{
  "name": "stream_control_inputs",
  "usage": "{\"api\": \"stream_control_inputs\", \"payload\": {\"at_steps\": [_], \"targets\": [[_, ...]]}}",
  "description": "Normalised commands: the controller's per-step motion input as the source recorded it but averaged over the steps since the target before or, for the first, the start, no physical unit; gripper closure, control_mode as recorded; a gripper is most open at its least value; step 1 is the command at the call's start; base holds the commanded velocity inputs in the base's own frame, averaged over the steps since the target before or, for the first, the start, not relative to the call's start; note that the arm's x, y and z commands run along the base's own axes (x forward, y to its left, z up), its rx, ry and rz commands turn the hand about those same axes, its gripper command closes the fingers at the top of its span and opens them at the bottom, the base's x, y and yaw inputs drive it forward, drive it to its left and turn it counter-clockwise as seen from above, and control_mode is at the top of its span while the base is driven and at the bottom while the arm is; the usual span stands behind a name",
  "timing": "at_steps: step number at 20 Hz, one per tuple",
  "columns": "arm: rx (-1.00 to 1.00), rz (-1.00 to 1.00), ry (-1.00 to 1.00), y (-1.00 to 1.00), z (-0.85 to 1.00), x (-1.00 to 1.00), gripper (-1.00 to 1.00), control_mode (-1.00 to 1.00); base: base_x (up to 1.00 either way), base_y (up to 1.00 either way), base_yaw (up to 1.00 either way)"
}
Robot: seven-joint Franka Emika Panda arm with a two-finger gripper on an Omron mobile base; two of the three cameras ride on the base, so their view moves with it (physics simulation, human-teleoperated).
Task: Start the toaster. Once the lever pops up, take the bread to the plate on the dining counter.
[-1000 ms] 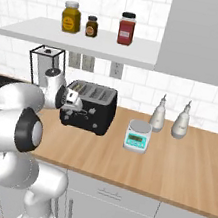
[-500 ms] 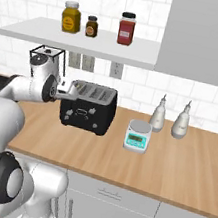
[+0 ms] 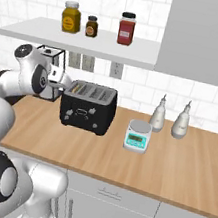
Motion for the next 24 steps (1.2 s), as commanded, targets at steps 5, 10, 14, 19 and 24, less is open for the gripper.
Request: {"api": "stream_control_inputs", "payload": {"at_steps": [5, 10, 14, 19, 24], "targets": [[-0.02, -0.03, -0.02, 0.15, -0.01, 0.33, -1.00, -1.00, 0.00, 0.00, 0.00], [-0.01, 0.00, -0.03, -0.05, -0.06, 0.18, -1.00, -1.00, 0.00, 0.00, 0.00], [-0.01, 0.00, -0.10, -0.35, -0.03, 0.00, -1.00, -1.00, 0.00, 0.00, 0.00], [-0.01, 0.00, -0.15, -0.10, -0.24, 0.03, -1.00, -1.00, 0.00, 0.00, 0.00], [0.01, 0.00, -0.12, 0.00, -0.15, 0.08, -1.00, -1.00, 0.00, 0.00, 0.00]]}}
